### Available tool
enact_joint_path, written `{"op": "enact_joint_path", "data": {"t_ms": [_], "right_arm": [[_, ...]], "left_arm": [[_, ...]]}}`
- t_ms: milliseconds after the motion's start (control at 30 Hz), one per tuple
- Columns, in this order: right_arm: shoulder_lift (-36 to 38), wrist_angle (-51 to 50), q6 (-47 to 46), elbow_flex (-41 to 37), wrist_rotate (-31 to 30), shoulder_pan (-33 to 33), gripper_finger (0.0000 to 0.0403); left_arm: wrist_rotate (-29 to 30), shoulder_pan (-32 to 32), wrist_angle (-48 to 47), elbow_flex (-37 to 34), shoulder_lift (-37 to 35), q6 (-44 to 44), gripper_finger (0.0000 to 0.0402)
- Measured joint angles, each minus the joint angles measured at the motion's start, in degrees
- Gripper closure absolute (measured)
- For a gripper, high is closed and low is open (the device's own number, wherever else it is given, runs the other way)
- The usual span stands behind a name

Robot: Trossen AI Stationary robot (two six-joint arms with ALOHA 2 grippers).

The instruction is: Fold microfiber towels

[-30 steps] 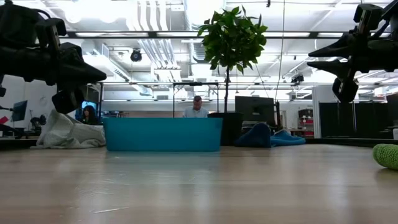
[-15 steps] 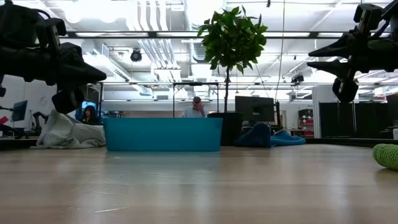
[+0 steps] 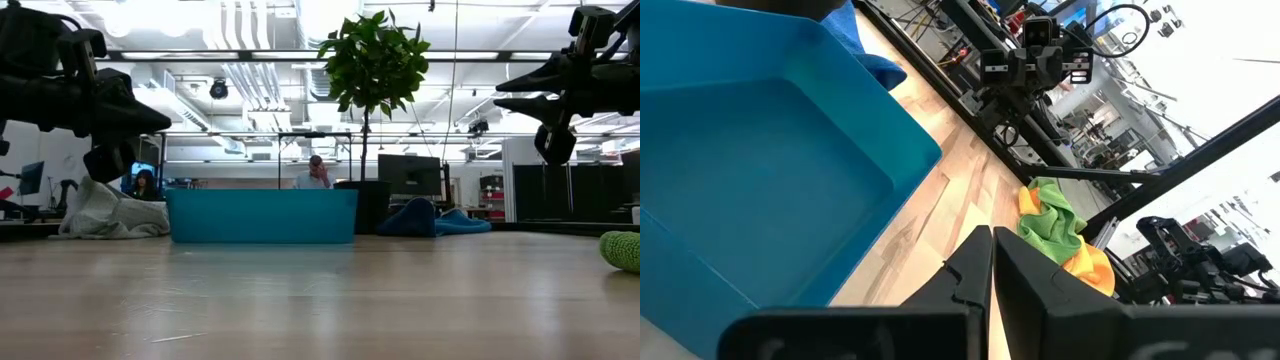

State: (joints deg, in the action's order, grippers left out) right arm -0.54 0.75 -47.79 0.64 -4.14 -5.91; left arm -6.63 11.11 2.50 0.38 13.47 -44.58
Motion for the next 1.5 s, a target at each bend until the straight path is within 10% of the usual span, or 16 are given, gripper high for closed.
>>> {"op": "enact_joint_path", "data": {"t_ms": [1500], "right_arm": [[0.0, 0.0, 0.0, 0.0, 0.0, 0.0, 0.0323]], "left_arm": [[0.0, 0.0, 0.0, 0.0, 0.0, 0.0, 0.0402]]}}
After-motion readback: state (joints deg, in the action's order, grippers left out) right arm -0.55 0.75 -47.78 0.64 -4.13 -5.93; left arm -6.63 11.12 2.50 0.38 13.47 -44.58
